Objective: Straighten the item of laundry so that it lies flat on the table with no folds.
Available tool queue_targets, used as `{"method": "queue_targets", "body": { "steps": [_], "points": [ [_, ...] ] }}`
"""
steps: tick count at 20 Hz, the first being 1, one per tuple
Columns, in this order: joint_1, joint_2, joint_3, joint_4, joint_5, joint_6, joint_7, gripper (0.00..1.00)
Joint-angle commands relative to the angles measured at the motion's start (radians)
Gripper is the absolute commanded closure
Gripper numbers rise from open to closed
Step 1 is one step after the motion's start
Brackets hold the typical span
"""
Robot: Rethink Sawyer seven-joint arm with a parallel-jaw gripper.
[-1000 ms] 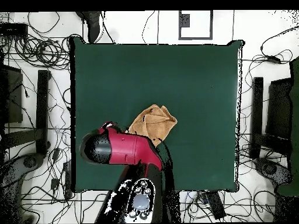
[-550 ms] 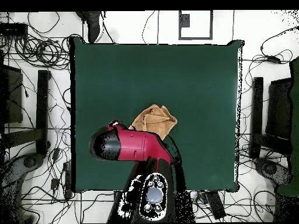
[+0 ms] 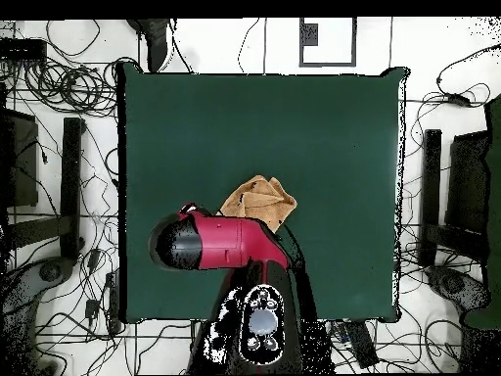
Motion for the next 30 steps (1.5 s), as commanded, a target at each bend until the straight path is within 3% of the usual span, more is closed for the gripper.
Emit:
{"method": "queue_targets", "body": {
  "steps": [1, 6, 17, 24, 30],
  "points": [
    [-0.028, -0.001, 0.158, 0.049, -0.077, 0.081, -0.138, 0.00],
    [-0.114, -0.036, 0.225, 0.027, -0.118, 0.207, -0.256, 0.00],
    [-0.213, 0.026, 0.377, -0.039, -0.235, 0.277, -0.319, 0.00],
    [-0.252, 0.018, 0.454, -0.017, -0.312, 0.236, -0.315, 0.00],
    [-0.298, -0.055, 0.553, 0.015, -0.398, 0.228, -0.389, 0.00]
  ]
}}
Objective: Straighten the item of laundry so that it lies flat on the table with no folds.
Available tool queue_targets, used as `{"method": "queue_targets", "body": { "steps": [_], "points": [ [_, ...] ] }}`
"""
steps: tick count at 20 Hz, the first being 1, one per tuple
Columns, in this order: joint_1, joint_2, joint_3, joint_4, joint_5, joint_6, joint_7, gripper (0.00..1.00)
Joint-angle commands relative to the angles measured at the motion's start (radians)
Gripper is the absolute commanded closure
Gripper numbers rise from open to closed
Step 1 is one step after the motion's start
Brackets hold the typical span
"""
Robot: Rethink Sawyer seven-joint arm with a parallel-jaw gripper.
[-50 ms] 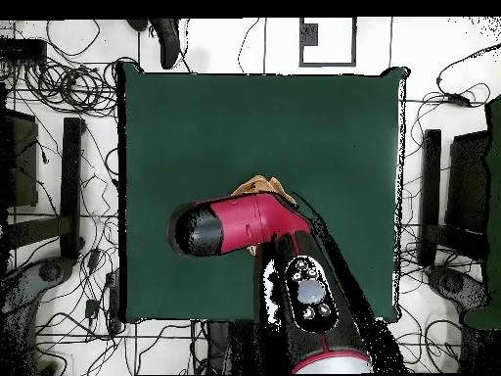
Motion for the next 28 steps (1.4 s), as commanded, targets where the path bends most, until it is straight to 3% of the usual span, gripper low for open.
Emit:
{"method": "queue_targets", "body": {
  "steps": [1, 6, 9, 13, 19, 28],
  "points": [
    [-0.041, 0.004, 0.214, 0.023, -0.100, 0.057, -0.392, 0.00],
    [-0.127, 0.065, 0.284, 0.017, -0.152, 0.048, -0.427, 0.00],
    [-0.201, 0.085, 0.363, 0.033, -0.182, 0.065, -0.516, 0.00],
    [-0.280, 0.062, 0.430, 0.072, -0.203, 0.085, -0.555, 0.00],
    [-0.323, 0.123, 0.447, 0.041, -0.266, 0.074, -0.595, 0.00],
    [-0.336, 0.103, 0.468, 0.058, -0.273, 0.128, -0.646, 0.00]
  ]
}}
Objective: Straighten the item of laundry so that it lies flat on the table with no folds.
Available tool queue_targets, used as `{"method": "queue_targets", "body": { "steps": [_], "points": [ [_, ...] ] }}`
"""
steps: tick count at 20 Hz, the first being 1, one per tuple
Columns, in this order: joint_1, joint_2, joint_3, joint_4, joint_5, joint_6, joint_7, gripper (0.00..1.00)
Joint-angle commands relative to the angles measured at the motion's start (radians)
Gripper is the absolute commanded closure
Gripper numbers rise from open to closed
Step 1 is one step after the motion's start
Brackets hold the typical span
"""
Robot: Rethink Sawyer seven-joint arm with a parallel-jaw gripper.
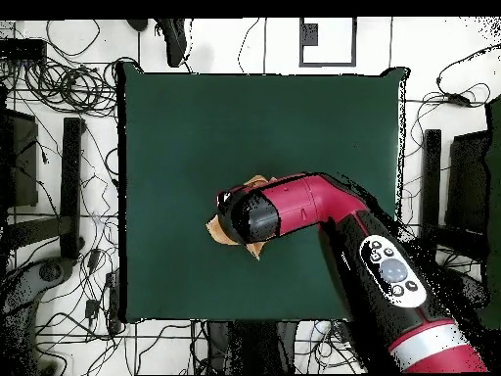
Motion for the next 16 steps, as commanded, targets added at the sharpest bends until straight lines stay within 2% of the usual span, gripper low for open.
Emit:
{"method": "queue_targets", "body": {
  "steps": [1, 5, 8, 12, 16],
  "points": [
    [0.022, 0.029, 0.126, 0.080, -0.041, 0.109, -0.307, 0.00],
    [0.020, -0.010, 0.101, 0.176, -0.067, -0.002, -0.198, 0.00],
    [0.013, -0.001, 0.088, 0.201, -0.084, -0.043, -0.169, 0.00],
    [-0.006, 0.022, 0.088, 0.207, -0.080, -0.042, -0.170, 0.00],
    [-0.022, -0.006, 0.099, 0.215, -0.065, -0.010, -0.179, 0.00]
  ]
}}
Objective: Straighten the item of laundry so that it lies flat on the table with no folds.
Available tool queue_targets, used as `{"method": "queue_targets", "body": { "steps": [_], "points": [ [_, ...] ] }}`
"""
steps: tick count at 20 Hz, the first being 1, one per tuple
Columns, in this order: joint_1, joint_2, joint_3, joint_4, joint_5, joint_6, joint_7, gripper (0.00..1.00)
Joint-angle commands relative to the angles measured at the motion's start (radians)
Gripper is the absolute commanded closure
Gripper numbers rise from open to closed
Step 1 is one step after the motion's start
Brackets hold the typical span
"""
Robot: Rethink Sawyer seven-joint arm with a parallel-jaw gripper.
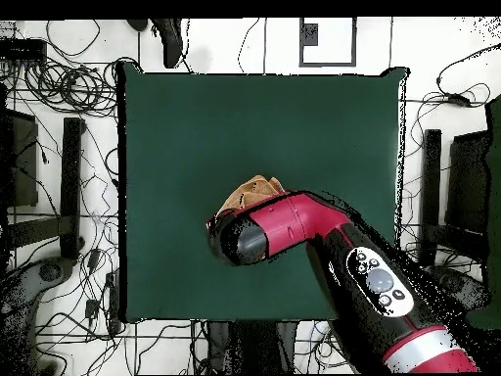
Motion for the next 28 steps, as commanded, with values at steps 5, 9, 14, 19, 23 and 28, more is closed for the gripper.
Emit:
{"method": "queue_targets", "body": {
  "steps": [5, 9, 14, 19, 23, 28],
  "points": [
    [-0.057, -0.013, 0.085, 0.098, -0.012, 0.049, -0.203, 0.00],
    [-0.083, -0.050, 0.070, 0.134, -0.009, 0.060, -0.182, 0.00],
    [-0.085, -0.111, 0.072, 0.196, 0.010, 0.061, -0.141, 0.00],
    [-0.083, -0.112, 0.062, 0.176, 0.011, 0.103, -0.145, 0.00],
    [-0.058, -0.097, 0.042, 0.189, -0.015, 0.057, -0.101, 0.00],
    [-0.020, -0.044, 0.002, 0.174, -0.068, -0.010, -0.046, 0.00]
  ]
}}
